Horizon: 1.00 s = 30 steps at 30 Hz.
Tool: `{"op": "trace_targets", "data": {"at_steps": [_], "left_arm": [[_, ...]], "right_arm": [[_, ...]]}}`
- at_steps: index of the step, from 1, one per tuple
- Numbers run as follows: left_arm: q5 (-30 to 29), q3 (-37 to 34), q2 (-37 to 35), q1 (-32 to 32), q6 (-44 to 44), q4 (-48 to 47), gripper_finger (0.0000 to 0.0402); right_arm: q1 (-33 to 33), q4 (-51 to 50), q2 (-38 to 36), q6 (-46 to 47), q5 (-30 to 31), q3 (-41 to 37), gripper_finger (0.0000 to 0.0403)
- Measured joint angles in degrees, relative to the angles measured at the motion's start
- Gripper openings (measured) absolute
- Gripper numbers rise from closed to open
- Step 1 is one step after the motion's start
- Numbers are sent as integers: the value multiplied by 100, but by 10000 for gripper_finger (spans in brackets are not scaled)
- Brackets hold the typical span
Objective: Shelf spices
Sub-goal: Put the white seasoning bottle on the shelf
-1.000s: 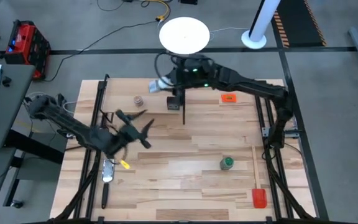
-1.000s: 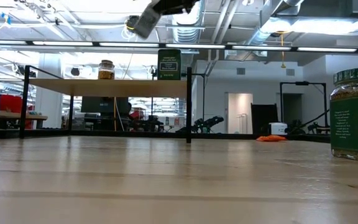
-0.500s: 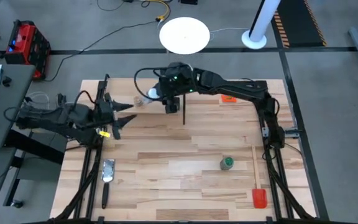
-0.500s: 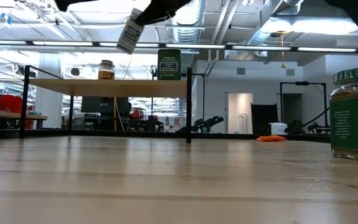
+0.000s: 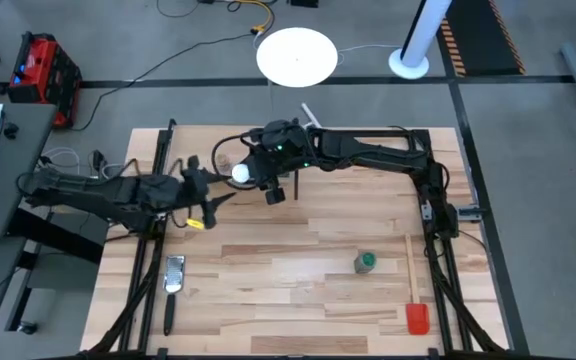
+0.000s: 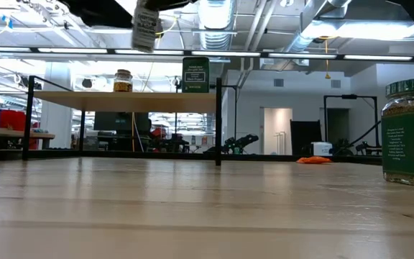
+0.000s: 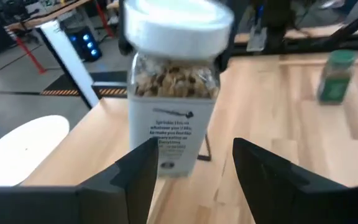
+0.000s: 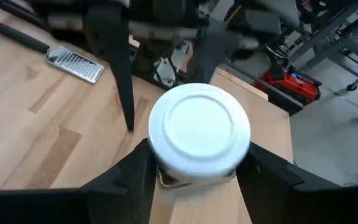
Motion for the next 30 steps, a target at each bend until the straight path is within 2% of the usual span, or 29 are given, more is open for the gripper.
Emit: {"op": "trace_targets", "data": {"at_steps": [5, 10, 19, 25, 30], "left_arm": [[-171, 0, 441, -4, 101, 319, 196], [-227, -4, 561, -15, 140, 468, 196], [-201, -10, 555, -15, 242, 1047, 196], [-36, -26, 566, -60, 109, 1044, 196], [-40, -27, 566, -196, 10, 1132, 196]], "right_arm": [[83, 68, 0, 4, 4, 0, 174], [142, 96, -2, 14, -22, 0, 130], [133, 32, 42, 21, -99, 15, 8], [140, -42, 67, 114, -217, -64, 16], [157, -74, 66, 216, -245, -79, 4]]}}
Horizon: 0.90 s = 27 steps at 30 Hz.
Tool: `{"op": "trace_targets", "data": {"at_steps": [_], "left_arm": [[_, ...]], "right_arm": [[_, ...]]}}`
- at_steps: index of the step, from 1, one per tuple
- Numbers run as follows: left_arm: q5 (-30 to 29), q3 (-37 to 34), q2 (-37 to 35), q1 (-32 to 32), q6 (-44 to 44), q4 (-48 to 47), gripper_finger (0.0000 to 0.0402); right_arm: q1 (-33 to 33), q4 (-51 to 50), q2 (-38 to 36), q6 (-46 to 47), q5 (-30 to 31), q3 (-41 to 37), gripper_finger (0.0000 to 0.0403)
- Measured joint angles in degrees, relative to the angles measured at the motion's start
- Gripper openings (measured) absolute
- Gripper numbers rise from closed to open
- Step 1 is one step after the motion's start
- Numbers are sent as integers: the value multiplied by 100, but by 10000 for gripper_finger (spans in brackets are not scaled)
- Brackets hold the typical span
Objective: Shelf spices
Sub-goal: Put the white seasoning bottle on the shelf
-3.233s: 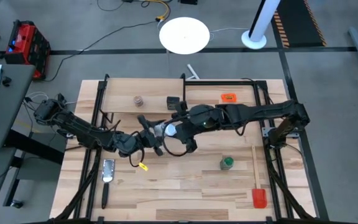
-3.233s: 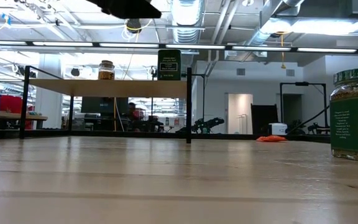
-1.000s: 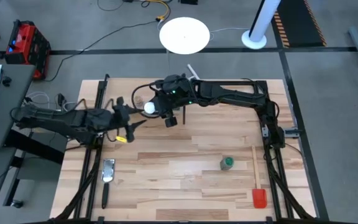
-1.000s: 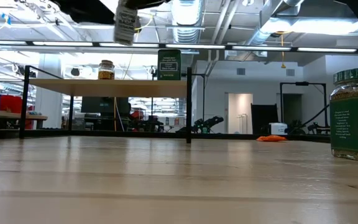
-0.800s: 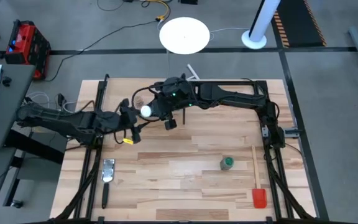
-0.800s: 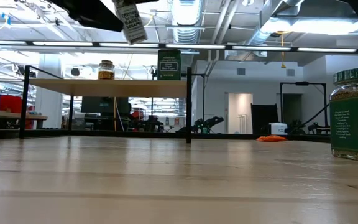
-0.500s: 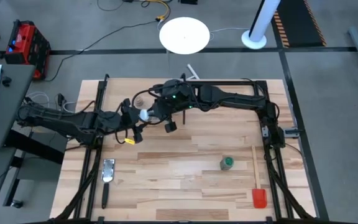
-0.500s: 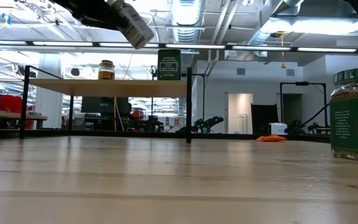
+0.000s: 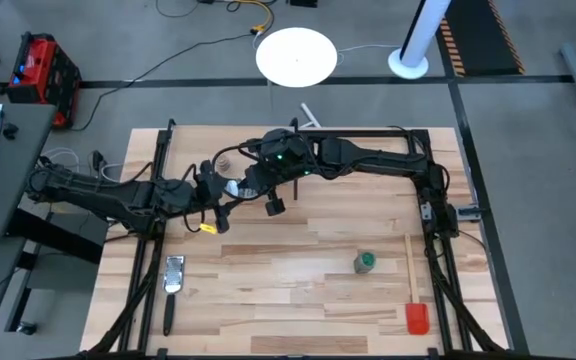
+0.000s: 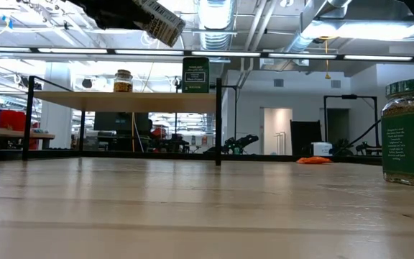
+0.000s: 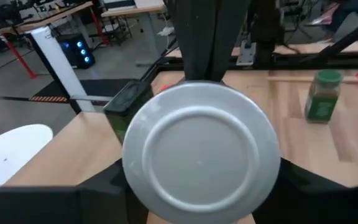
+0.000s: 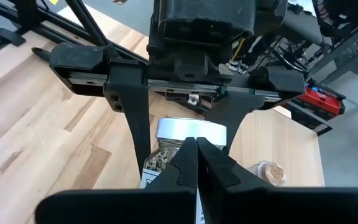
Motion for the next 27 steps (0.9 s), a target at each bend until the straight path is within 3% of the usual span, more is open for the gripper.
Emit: {"op": "trace_targets", "data": {"at_steps": [18, 27], "left_arm": [[1024, -1, -2, -334, 37, 569, 196], [1072, -1, -2, -342, 151, 407, 196]], "right_arm": [[367, -76, 2, 126, -294, -9, 5], [367, -249, 2, 149, -296, -84, 5]]}}
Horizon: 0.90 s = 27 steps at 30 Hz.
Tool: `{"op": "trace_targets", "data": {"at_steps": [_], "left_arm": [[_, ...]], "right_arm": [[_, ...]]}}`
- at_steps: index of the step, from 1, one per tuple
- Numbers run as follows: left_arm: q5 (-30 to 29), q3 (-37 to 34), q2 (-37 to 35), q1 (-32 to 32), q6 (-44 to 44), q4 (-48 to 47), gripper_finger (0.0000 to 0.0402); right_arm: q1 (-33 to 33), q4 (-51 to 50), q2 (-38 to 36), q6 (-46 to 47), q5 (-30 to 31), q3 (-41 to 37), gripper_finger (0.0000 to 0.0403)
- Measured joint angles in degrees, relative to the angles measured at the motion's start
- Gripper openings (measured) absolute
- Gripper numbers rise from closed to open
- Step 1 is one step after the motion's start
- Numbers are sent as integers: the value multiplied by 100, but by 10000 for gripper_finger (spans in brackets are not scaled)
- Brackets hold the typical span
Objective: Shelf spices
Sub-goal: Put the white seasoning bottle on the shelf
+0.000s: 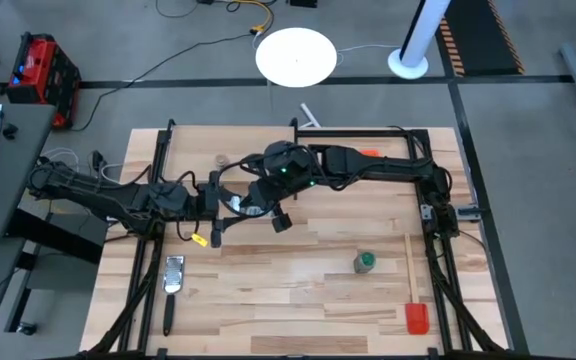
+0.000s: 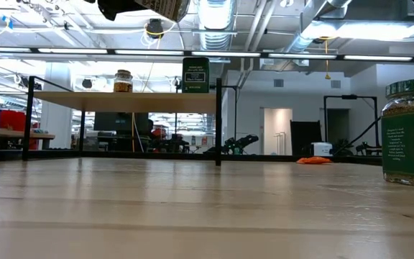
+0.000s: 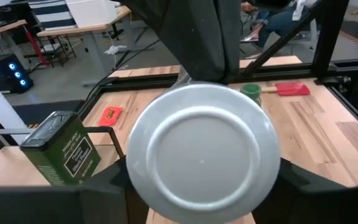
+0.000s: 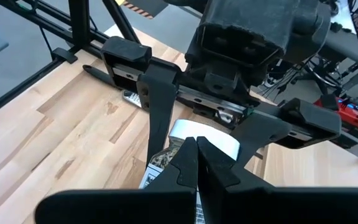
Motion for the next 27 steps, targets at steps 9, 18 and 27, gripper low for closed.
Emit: {"op": "trace_targets", "data": {"at_steps": [9, 18, 27], "left_arm": [[64, -26, 13, 0, -47, -32, 196], [251, -44, 72, -7, -303, -756, 196], [193, -45, 57, -151, -674, -1664, 196]], "right_arm": [[-3, -90, 0, 155, -121, -4, 5], [84, -410, 258, 259, -110, -13, 4], [204, -585, 832, 179, -108, -73, 4]]}}
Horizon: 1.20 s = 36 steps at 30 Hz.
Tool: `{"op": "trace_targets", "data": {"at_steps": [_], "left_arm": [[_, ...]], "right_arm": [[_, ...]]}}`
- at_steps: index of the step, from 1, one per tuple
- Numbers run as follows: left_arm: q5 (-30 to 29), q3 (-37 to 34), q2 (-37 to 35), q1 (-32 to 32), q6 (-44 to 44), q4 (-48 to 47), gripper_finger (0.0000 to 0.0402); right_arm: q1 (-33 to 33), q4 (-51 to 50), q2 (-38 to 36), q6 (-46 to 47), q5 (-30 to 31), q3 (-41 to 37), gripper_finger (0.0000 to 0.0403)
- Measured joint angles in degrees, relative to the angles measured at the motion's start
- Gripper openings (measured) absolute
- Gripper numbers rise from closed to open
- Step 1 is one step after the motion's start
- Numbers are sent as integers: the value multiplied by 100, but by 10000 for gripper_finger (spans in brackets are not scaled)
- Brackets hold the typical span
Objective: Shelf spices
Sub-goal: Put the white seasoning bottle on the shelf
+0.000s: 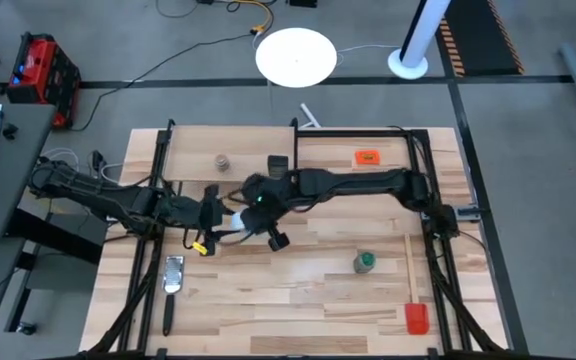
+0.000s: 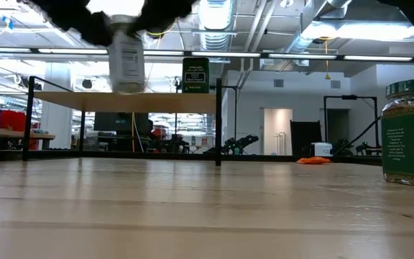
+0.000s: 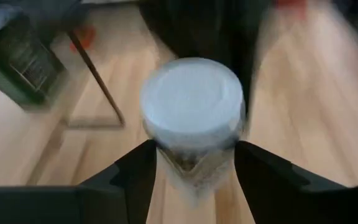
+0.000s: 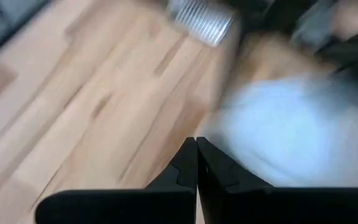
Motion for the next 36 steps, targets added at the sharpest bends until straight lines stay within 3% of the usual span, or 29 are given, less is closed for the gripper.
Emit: {"op": "trace_targets", "data": {"at_steps": [14, 20, 36], "left_arm": [[-563, 10, 255, -74, -866, 73, 195], [-539, 7, 428, -74, -1073, 180, 158], [-609, 7, 428, -85, -1368, 42, 130]], "right_arm": [[54, 327, 329, 52, 251, 36, 4], [59, 523, 322, 39, 197, 49, 4], [52, 273, 324, 57, 182, 49, 4]]}}
